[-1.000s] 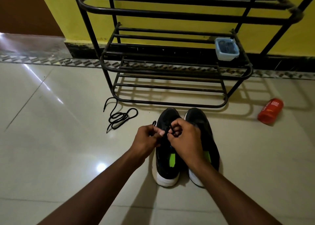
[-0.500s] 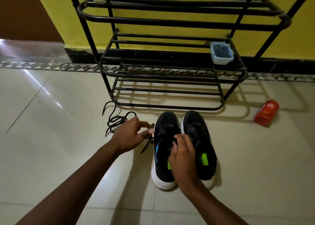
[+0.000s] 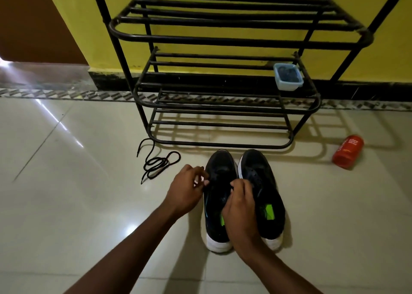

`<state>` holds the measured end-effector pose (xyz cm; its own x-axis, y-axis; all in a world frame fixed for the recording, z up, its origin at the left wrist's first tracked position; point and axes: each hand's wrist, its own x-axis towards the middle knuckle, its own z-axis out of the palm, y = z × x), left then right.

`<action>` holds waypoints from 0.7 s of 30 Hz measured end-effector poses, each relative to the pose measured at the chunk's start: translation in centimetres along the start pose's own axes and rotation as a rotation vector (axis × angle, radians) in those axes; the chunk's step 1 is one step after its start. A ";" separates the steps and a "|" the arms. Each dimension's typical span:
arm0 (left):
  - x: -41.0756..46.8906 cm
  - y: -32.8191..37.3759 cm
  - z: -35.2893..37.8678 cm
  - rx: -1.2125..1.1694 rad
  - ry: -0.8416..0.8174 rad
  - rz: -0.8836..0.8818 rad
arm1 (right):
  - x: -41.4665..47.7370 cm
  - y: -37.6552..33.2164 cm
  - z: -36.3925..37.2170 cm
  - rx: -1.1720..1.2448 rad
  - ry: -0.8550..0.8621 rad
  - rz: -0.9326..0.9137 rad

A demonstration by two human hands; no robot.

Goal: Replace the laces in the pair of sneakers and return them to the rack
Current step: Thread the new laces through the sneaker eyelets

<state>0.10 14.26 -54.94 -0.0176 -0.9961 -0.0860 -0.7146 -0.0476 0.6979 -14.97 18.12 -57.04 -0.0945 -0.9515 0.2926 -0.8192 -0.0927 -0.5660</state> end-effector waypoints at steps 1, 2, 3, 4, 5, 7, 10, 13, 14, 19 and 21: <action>0.1 0.0 0.6 0.028 -0.040 -0.011 | 0.0 0.1 0.0 -0.008 0.008 -0.003; 0.2 0.1 0.9 0.029 -0.057 -0.016 | 0.0 0.1 -0.1 -0.010 0.015 -0.006; 0.2 0.2 1.0 0.030 -0.063 -0.010 | 0.0 0.1 -0.1 -0.005 0.019 -0.008; 0.3 0.2 1.0 0.033 -0.066 -0.002 | 0.0 0.2 -0.1 0.002 0.017 -0.006; 0.4 0.3 1.0 0.045 -0.075 0.001 | 0.1 0.2 -0.1 0.012 0.014 -0.006; 0.5 0.4 0.4 0.143 -0.099 -0.002 | 0.1 0.3 -0.1 0.035 0.011 -0.009; 0.4 0.9 -1.2 0.206 -0.066 0.010 | 0.1 0.2 -0.4 0.098 0.011 -0.003; -0.3 1.8 -2.6 -0.052 -0.056 0.110 | 0.9 -0.1 -1.0 0.218 -0.030 -0.026; -0.7 2.3 -3.0 -0.144 -0.049 0.125 | 1.5 -0.4 -1.3 0.256 -0.054 -0.042; -1.6 3.8 -4.6 -0.388 0.179 0.128 | 7.2 -2.1 -3.5 0.416 -0.444 -0.042; -1.5 2.8 -5.0 -0.327 0.252 0.099 | 8.9 -2.2 -4.3 0.452 -0.497 -0.023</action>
<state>1.63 15.26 -49.35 0.1254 -0.9820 0.1415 -0.4581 0.0692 0.8862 -16.39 11.11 -49.87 0.2801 -0.9598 -0.0199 -0.4906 -0.1253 -0.8623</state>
